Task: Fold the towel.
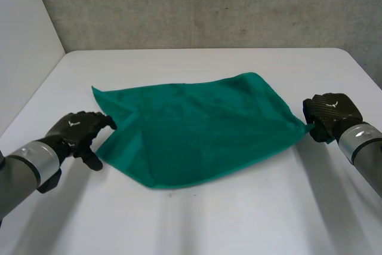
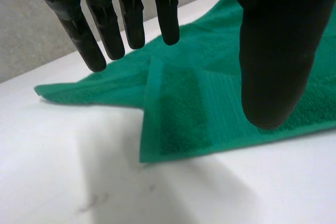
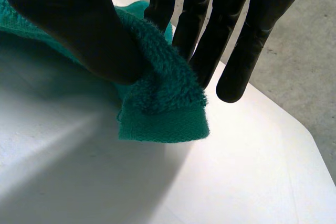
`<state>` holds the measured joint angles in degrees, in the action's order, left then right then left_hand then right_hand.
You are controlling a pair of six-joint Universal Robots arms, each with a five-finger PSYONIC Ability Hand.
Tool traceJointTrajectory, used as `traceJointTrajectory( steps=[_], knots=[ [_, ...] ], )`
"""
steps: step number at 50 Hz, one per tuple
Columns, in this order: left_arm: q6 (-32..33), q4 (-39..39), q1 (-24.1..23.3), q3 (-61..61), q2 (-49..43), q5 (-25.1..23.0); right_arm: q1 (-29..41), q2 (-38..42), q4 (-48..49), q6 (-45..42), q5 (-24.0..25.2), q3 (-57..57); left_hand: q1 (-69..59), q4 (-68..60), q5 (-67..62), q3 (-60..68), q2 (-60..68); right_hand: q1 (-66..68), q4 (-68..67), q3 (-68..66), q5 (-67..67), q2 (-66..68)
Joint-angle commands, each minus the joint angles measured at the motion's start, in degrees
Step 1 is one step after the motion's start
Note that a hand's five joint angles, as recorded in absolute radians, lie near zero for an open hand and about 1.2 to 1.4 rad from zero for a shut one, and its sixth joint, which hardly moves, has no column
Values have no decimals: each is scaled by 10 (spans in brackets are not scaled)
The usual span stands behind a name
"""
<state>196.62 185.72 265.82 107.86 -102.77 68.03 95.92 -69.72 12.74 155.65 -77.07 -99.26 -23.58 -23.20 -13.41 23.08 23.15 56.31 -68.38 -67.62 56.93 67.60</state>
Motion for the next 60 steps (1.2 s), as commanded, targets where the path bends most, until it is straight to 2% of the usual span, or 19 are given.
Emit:
traceJointTrajectory(
  steps=[1, 11, 25, 60],
  knots=[
    [6, 60, -8, 10, -38, -1, 2, 7, 0, 0, 0, -1, -46, -50, -48, 51, 51, 237, -116, -124, 131, 124],
    [10, 97, -14, -26, -94, -3, 4, 7, 0, 0, 0, -4, -35, -38, -36, 40, 39, 237, -116, -124, 131, 124],
    [113, 102, -43, -47, -144, -3, 4, 18, 0, -1, 0, -3, -35, -38, -36, 40, 39, 237, -116, -124, 131, 124],
    [118, 128, -57, -92, -194, 0, 6, 37, 0, -3, -2, -3, -112, -116, -114, 117, 116, 237, -116, -124, 131, 124]
  ],
)
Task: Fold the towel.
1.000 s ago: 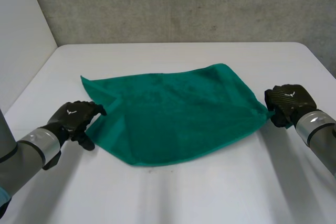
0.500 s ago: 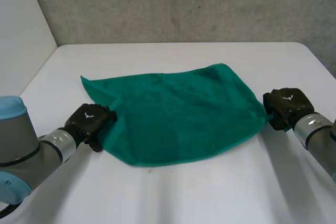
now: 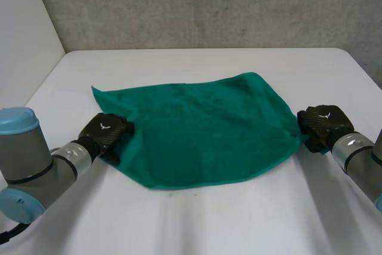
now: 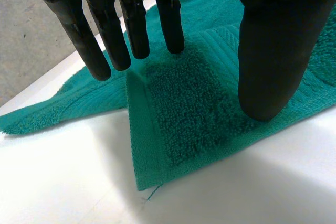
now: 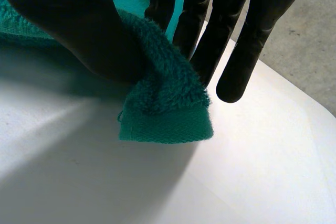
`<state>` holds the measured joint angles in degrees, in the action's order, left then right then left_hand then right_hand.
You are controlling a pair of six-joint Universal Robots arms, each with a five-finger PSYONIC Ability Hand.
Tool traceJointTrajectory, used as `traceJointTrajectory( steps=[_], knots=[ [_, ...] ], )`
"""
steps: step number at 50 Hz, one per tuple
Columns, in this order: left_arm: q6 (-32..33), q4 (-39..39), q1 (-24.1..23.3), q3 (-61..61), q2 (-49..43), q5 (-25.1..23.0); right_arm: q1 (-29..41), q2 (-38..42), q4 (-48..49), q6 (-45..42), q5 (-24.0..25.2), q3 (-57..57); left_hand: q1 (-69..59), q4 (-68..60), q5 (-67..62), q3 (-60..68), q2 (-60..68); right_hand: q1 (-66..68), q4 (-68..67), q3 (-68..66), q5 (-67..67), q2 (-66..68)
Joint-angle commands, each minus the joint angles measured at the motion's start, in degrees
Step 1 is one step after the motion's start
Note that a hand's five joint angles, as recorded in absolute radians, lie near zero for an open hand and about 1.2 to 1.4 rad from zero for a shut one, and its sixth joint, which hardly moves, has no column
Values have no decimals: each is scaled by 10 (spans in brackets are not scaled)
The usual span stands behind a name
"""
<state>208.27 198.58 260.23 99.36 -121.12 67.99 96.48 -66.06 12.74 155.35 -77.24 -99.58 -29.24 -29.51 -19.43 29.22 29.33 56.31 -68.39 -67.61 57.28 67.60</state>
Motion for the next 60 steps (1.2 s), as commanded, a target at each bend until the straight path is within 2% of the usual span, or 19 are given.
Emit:
traceJointTrajectory(
  steps=[1, 8, 11, 12, 20, 22, 27, 29, 31, 32, 33, 35, 38, 39, 43, 50, 53, 58, 60],
  knots=[
    [1, 0, -1, -10, -12, 0, 0, 1, 0, 0, 0, 0, -72, -69, -70, 72, 71, 237, -116, -124, 127, 124],
    [0, 2, -1, -16, -18, 0, 0, 1, 0, 0, -1, 0, -212, -209, -210, 212, 211, 237, -116, -124, 127, 124],
    [0, 15, -1, -17, -21, 3, 0, 1, 0, 0, -2, 0, -373, -370, -371, 373, 372, 237, -116, -124, 127, 124],
    [0, 23, -1, -17, -20, 5, 0, 1, 0, 0, -2, 0, -501, -499, -500, 502, 501, 237, -116, -124, 127, 124],
    [-6, 38, -3, -8, 14, 9, 0, -1, 0, 0, -5, 1, -508, -505, -506, 508, 507, 237, -116, -124, 127, 124],
    [-5, 30, -2, 21, 74, 28, 0, -6, -2, 0, -7, 4, -508, -505, -506, 508, 507, 237, -116, -124, 127, 124],
    [-1, 27, 0, 58, 141, 53, 0, -36, -18, -27, -9, 10, -508, -505, -506, 508, 507, 237, -116, -124, 127, 124],
    [0, 15, 5, 102, 239, 82, 0, -68, -38, -63, -11, 10, -508, -505, -506, 508, 507, 237, -116, -124, 127, 124],
    [0, 8, 5, 112, 258, 87, 0, -78, -47, -76, -11, 10, -508, -505, -506, 508, 507, 237, -116, -124, 127, 124],
    [-1, -10, 9, 127, 297, 95, 1, -108, -79, -115, -11, 11, -508, -505, -506, 508, 507, 237, -116, -124, 127, 124],
    [-1, -35, 17, 142, 333, 101, 1, -108, -79, -116, -11, 11, -508, -505, -506, 508, 507, 237, -116, -124, 127, 124],
    [-1, -65, 30, 153, 365, 102, 1, -150, -131, -165, -18, 11, -508, -505, -506, 508, 507, 237, -116, -124, 127, 124],
    [0, -100, 45, 166, 392, 102, 1, -178, -170, -196, -30, 11, -508, -505, -506, 508, 507, 237, -116, -124, 127, 124],
    [1, -173, 66, 184, 428, 102, 1, -178, -170, -196, -30, 11, -508, -505, -506, 508, 507, 237, -116, -124, 127, 124],
    [4, -247, 77, 200, 449, 102, 1, -196, -247, -265, -65, -8, -508, -505, -506, 508, 507, 237, -116, -124, 127, 124],
    [35, -269, 102, 231, 437, 98, 13, -167, -288, -341, -92, -35, -508, -505, -506, 508, 507, 237, -116, -124, 127, 124],
    [57, -265, 108, 228, 384, 97, 28, -120, -289, -359, -106, -21, -508, -505, -506, 508, 507, 237, -116, -124, 127, 124],
    [74, -246, 85, 168, 272, 107, 63, -71, -290, -361, -129, 32, -508, -505, -506, 508, 507, 237, -116, -124, 127, 124],
    [79, -246, 58, 110, 234, 109, 74, -50, -287, -357, -138, 69, -508, -505, -506, 508, 507, 237, -116, -124, 127, 124]
  ],
)
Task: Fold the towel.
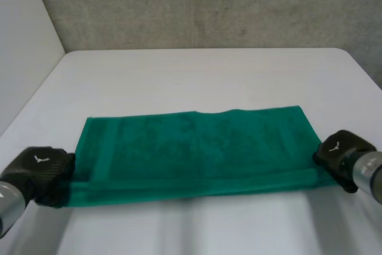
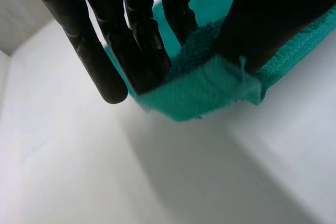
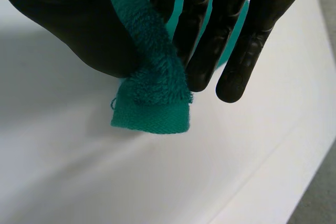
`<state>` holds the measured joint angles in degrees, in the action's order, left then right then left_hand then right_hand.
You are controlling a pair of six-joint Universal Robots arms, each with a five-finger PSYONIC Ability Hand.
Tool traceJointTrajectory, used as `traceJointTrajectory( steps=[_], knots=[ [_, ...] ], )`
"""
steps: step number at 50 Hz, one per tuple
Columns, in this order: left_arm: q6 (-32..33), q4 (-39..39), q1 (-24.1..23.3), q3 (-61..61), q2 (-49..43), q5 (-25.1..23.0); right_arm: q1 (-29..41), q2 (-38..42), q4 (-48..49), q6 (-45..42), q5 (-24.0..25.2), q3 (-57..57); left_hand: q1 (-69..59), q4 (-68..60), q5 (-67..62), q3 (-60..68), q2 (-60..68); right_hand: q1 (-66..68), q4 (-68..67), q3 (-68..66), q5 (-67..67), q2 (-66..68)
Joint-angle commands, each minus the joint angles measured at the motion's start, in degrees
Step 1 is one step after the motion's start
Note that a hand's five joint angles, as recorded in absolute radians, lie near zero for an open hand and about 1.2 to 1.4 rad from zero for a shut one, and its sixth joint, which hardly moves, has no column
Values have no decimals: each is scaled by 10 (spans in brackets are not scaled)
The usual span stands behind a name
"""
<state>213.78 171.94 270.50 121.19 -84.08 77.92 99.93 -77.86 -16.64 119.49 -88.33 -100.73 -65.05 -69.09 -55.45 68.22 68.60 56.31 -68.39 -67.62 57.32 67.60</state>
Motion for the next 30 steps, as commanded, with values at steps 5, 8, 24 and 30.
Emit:
traceJointTrajectory(
  steps=[5, 8, 24, 30],
  knots=[
    [28, 24, -86, -253, -180, 50, 52, 102, 34, 23, -32, 201, -149, -109, -146, 118, 114, 237, -116, -124, 127, 124],
    [23, 46, -111, -376, -198, 94, 54, 105, 66, 56, -33, 285, -149, -109, -146, 118, 114, 237, -116, -124, 127, 124],
    [-58, 313, -167, -460, -152, 181, 47, 9, 351, 228, -19, 382, -149, -109, -146, 118, 114, 237, -116, -124, 127, 124],
    [-76, 313, -162, -382, -158, 178, 47, 10, 342, 227, 17, 278, -149, -109, -146, 118, 114, 237, -116, -124, 127, 124]
  ],
)
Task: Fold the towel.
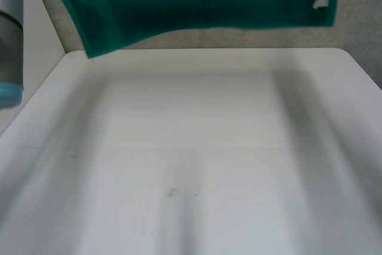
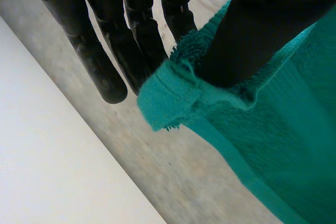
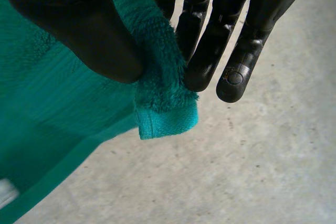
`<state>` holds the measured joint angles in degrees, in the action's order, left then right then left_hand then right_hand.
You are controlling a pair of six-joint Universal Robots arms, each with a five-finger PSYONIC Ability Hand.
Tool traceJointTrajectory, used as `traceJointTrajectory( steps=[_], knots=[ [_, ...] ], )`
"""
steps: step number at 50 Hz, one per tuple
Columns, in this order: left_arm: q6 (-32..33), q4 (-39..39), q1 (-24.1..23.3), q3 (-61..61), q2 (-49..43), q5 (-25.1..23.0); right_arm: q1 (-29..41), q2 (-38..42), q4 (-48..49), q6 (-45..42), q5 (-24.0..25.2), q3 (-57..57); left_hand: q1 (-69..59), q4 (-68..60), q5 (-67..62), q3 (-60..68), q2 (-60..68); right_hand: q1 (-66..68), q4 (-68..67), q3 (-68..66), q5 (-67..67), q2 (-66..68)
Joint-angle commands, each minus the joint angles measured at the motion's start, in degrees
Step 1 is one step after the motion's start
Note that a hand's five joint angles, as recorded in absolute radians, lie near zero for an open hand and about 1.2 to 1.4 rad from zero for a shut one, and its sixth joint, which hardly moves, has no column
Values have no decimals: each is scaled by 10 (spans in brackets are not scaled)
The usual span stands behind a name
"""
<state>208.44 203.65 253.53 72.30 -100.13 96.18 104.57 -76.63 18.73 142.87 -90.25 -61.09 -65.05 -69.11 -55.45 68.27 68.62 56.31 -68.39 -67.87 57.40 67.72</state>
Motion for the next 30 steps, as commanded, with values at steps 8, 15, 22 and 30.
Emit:
traceJointTrajectory(
  steps=[8, 15, 22, 30],
  knots=[
    [-81, 24, 23, 245, -80, -44, -2, 80, -40, -7, 47, -248, -149, -109, -146, 117, 114, 237, -116, -121, 126, 123],
    [-81, 20, 22, 285, -141, -55, -12, 149, -109, -10, 44, -261, -149, -109, -146, 117, 114, 237, -116, -121, 126, 123],
    [-66, -73, 33, 353, -98, -50, -35, 110, -251, -77, 45, -284, -149, -109, -146, 117, 114, 237, -116, -121, 126, 123],
    [-9, -287, 41, 434, 57, -56, -99, -4, -424, -295, 44, -385, -149, -109, -146, 117, 114, 237, -116, -121, 126, 123]
  ],
)
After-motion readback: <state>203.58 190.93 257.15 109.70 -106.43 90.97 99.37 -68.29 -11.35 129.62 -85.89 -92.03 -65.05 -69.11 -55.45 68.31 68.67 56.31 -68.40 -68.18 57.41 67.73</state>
